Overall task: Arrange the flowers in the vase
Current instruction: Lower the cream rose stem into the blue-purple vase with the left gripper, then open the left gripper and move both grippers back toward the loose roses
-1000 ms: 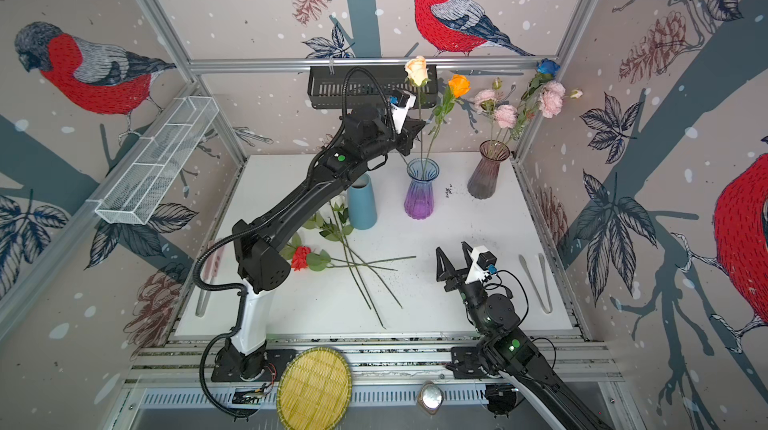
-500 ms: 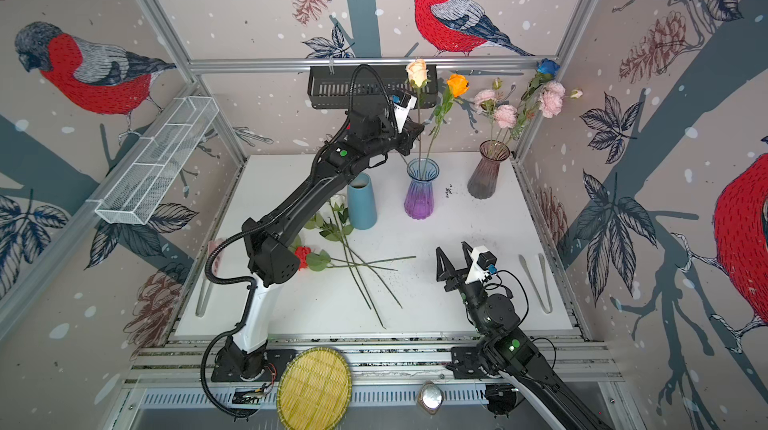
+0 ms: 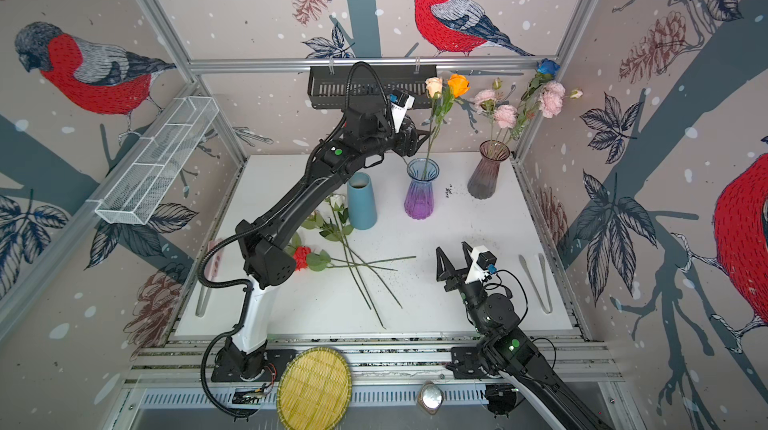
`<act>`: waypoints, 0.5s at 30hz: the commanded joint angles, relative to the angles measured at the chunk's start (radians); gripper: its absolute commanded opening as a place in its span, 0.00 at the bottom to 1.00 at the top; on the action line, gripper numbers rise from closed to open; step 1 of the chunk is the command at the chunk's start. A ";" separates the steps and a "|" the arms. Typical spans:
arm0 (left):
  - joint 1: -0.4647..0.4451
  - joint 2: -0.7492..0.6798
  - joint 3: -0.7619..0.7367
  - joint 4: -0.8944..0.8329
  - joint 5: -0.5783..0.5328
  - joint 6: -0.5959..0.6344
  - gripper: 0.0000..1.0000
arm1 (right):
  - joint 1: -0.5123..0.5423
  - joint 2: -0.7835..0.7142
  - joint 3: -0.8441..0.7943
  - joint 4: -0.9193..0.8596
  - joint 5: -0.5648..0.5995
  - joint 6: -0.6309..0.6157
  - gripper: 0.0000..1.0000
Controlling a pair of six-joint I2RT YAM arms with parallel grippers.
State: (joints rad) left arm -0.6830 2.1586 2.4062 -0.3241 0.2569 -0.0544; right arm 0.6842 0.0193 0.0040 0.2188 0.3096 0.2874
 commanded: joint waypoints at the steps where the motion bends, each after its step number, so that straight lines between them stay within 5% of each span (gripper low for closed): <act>1: -0.007 -0.069 -0.035 0.020 -0.011 -0.009 0.72 | 0.000 0.004 -0.087 0.048 0.000 -0.002 0.82; 6: -0.034 -0.288 -0.346 0.215 -0.013 -0.022 0.69 | -0.001 0.020 -0.088 0.062 -0.001 -0.005 0.82; 15: -0.069 -0.814 -1.225 0.802 -0.192 -0.104 0.63 | -0.001 0.104 -0.098 0.137 -0.067 -0.021 0.77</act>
State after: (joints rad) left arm -0.7483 1.4239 1.3075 0.2134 0.1574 -0.1211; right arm 0.6838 0.1001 0.0040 0.2836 0.2852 0.2825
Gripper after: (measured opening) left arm 0.626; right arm 0.769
